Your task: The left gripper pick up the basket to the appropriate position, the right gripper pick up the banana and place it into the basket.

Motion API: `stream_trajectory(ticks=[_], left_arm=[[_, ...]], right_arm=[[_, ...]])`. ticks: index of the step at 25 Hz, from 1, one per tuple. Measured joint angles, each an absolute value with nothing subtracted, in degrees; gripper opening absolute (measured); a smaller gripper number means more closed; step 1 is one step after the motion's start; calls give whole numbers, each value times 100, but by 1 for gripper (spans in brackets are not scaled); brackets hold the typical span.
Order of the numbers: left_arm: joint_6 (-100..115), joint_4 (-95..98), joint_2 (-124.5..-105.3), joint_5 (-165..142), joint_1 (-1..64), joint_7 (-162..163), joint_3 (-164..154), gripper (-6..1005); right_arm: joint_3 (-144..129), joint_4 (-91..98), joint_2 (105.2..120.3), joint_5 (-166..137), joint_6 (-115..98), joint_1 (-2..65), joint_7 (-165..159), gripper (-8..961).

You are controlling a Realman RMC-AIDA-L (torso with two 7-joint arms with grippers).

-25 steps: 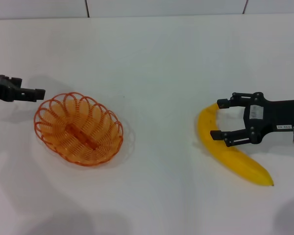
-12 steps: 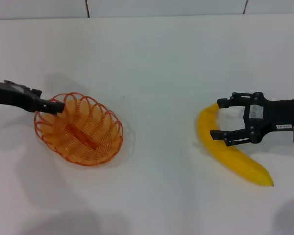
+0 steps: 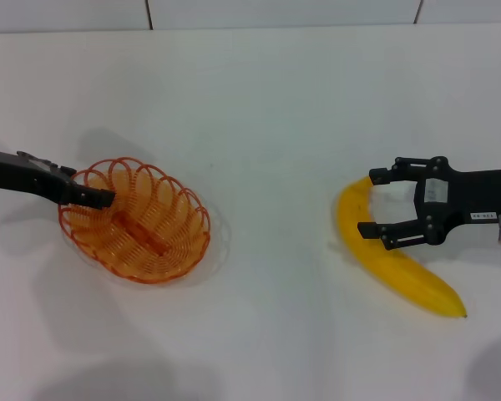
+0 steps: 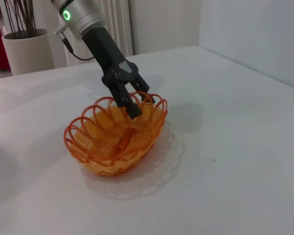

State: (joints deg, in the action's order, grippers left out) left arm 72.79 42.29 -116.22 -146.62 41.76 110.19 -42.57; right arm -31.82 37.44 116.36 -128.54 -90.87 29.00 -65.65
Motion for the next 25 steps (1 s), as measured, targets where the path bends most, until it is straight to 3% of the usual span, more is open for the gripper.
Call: stream_trajectory(ticks=[16, 25], left_arm=[[7251, 4267, -11619, -14616, 4173, 10999, -4272, 782], [7251, 4272, -11619, -14657, 4187, 10976, -4440, 419]], right_arm=[[-3181, 3744, 11636, -12859, -9088, 2901, -6565, 901], [-3181, 3744, 11636, -12859, -9088, 2901, -6565, 900]])
